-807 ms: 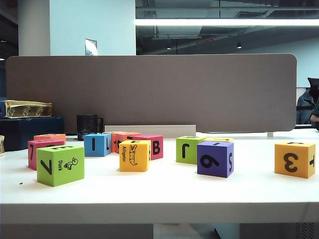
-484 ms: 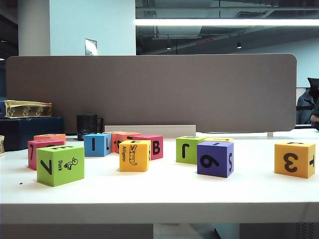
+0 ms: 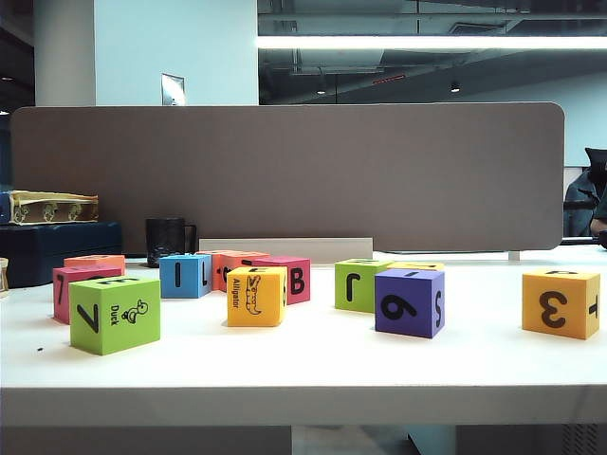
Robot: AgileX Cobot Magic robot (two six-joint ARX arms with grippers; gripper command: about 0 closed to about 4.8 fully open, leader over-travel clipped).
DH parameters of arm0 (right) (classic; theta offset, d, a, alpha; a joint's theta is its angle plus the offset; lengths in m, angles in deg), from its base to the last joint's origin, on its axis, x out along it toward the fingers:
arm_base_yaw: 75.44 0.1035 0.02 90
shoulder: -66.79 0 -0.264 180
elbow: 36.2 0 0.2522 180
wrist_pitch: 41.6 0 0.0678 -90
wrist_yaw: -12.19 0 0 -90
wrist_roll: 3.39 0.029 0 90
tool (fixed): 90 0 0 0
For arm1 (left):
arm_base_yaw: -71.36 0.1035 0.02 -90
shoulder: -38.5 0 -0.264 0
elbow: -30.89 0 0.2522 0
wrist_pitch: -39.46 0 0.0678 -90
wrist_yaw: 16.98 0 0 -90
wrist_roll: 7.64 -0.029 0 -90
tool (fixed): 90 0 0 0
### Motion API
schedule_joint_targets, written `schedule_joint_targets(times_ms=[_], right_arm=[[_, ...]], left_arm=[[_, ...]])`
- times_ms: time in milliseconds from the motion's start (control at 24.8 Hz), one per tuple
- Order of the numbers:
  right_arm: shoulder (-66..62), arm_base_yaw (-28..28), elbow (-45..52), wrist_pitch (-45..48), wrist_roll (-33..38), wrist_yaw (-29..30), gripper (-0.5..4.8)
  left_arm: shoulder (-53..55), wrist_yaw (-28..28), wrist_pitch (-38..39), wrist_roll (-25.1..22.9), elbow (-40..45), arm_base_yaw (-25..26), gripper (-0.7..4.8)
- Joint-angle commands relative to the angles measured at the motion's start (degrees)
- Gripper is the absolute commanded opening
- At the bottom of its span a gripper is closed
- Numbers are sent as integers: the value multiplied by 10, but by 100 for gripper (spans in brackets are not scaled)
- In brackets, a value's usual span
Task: Select the appropriate blocks from the scattered letter blocks on the table and arrange them in a row to spell out "DEEP".
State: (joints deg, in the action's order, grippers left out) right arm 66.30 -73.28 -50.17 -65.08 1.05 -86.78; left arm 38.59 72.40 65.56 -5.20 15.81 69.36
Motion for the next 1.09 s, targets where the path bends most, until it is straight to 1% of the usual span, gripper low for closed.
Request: schedule_joint_targets(times_ms=[40, 161, 242, 283, 323, 404, 484, 646, 1050, 1090], right_arm=[[6, 0, 1, 11, 1, 1, -1], [6, 1, -1, 18, 1, 5, -1], [6, 1, -1, 35, 1, 26, -1], [6, 2, -1, 58, 1, 43, -2], [6, 5, -3, 76, 1, 50, -2], [6, 4, -11, 79, 10, 56, -2], [6, 4, -23, 78, 27, 57, -2], [5, 4, -60, 67, 31, 62, -2], [4, 4, -130, -52, 30, 66, -2], [4, 4, -141, -70, 30, 68, -2]], left_arm=[[1, 9, 4, 2, 0, -2, 49], [1, 8, -1, 2, 0, -1, 48], [1, 9, -17, 2, -2, -2, 47], [1, 9, -37, 3, -2, -2, 38], [1, 9, -60, 24, -2, -2, -8], [1, 9, -82, 68, -2, -2, -6], [1, 11, -79, 89, -6, -2, -6], [1, 20, -38, 87, -37, -1, -6], [1, 54, -15, 84, -87, -2, -6], [1, 61, -5, 71, -95, -2, -6]])
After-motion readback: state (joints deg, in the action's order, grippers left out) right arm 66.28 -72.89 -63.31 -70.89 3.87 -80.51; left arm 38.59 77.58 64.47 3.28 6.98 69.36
